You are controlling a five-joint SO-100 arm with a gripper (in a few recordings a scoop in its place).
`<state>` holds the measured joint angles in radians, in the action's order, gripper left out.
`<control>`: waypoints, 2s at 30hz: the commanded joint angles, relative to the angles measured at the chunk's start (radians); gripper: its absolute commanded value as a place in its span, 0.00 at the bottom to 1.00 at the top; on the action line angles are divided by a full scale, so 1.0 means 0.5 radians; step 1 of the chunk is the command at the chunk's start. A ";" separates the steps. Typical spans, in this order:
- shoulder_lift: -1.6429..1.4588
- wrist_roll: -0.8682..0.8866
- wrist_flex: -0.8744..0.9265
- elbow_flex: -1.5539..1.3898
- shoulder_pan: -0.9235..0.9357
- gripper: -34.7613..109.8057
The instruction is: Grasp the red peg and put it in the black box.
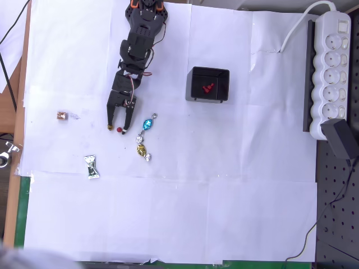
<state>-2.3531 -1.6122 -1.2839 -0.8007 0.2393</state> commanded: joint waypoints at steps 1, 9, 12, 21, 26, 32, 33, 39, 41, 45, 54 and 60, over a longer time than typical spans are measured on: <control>0.061 0.006 0.003 0.015 -0.034 0.33; 0.061 0.006 0.009 0.015 -0.031 0.31; 0.058 0.009 0.006 0.012 -0.031 0.29; 0.064 0.009 0.012 0.009 -0.028 0.24; 0.285 0.034 0.153 0.058 -0.021 0.24; 1.172 0.138 1.463 0.034 0.052 0.24; 1.322 0.156 1.767 -0.040 0.055 0.24; 1.813 0.393 3.697 -0.939 -0.012 0.24; 1.908 0.488 4.120 -1.193 -0.071 0.24; 2.019 0.635 4.860 -1.611 -0.218 0.24; 2.246 1.285 5.648 -1.853 -0.871 0.24; 2.399 1.724 5.749 -1.752 -1.540 0.24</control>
<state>-1.2349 -0.8652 1.5800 -1.6276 -0.3666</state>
